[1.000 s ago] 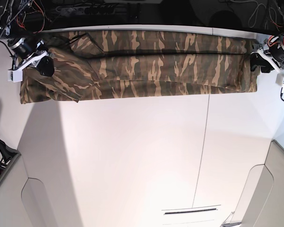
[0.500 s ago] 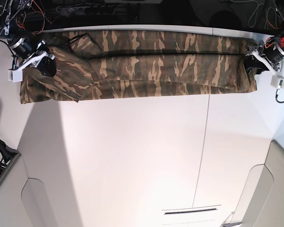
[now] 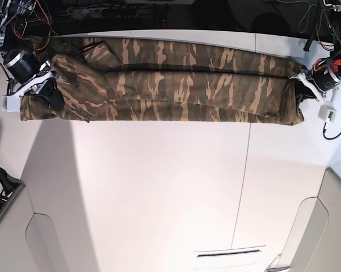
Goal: Fold the T-shirt properly
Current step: 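Grasp the strip end with the left gripper and swing it diagonally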
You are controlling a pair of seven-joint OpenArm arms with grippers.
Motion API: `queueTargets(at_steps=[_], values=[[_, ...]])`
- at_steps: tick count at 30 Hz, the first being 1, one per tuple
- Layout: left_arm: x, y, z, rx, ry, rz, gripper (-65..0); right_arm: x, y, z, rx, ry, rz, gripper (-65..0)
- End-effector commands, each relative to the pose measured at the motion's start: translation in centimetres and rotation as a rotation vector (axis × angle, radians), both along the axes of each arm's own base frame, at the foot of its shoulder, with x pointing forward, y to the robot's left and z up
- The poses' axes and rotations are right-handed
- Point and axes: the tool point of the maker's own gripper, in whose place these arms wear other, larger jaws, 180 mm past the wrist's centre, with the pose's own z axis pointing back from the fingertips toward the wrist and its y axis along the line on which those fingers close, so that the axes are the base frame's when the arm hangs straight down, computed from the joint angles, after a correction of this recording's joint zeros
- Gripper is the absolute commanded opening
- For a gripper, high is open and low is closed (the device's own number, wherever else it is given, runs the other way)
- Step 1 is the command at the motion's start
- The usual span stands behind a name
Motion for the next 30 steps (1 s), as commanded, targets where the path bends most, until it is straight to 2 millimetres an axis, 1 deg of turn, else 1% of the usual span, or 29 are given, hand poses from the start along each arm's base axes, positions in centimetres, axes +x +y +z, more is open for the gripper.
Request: queueTargets(at_steps=[1,5,7,9,10,12,14,19,21,23,26,28,30], values=[[2.0,0.5,2.1,0.010,-0.070,-0.009,-65.0,0.8,-0.6,2.0,-0.021,-0.068,-0.004,-65.0],[5.3,0.8,4.4,0.039,-0.142,-0.015,-65.0,1.8,-2.2,4.3,-0.070,-0.136,-0.040,-65.0],[6.9,1.3,5.7,0.076,-0.177,-0.016,-65.0,2.2,-3.6,5.1,-0.083,-0.160,-0.078,-65.0],[8.1,1.9,6.7,0.103,-0.203,-0.004,-65.0,2.4,-4.9,5.8,-0.096,-0.180,-0.117,-65.0],[8.6,2.2,7.2,0.109,-0.213,0.013,-65.0,2.3,-5.6,6.0,-0.104,-0.185,-0.135,-63.1],[9.2,2.7,8.1,0.122,-0.231,0.024,-65.0,2.2,-6.7,6.3,-0.116,-0.188,-0.165,-54.9],[9.9,3.2,9.1,0.137,-0.253,0.023,-65.0,2.0,-7.5,6.5,-0.124,-0.191,-0.186,-50.1],[11.1,4.5,11.5,0.180,-0.297,0.021,-65.0,2.0,-7.8,6.6,-0.132,-0.192,-0.194,-49.8],[11.3,4.7,12.0,0.186,-0.305,0.021,-65.0,2.0,-7.8,6.6,-0.132,-0.192,-0.194,-49.8],[11.2,4.7,12.0,0.182,-0.301,0.019,-65.0,2.0,-7.8,6.6,-0.132,-0.192,-0.194,-49.8],[10.9,4.0,11.0,0.179,-0.253,-0.008,-65.0,2.0,-7.8,6.6,-0.131,-0.192,-0.194,-49.8],[10.8,2.2,10.6,0.116,-0.239,-0.044,-65.0,2.0,-7.8,6.6,-0.132,-0.189,-0.193,-49.8],[10.7,-0.3,10.5,0.025,-0.229,-0.093,-65.0,1.9,-7.7,6.3,-0.133,-0.174,-0.186,-49.8]])
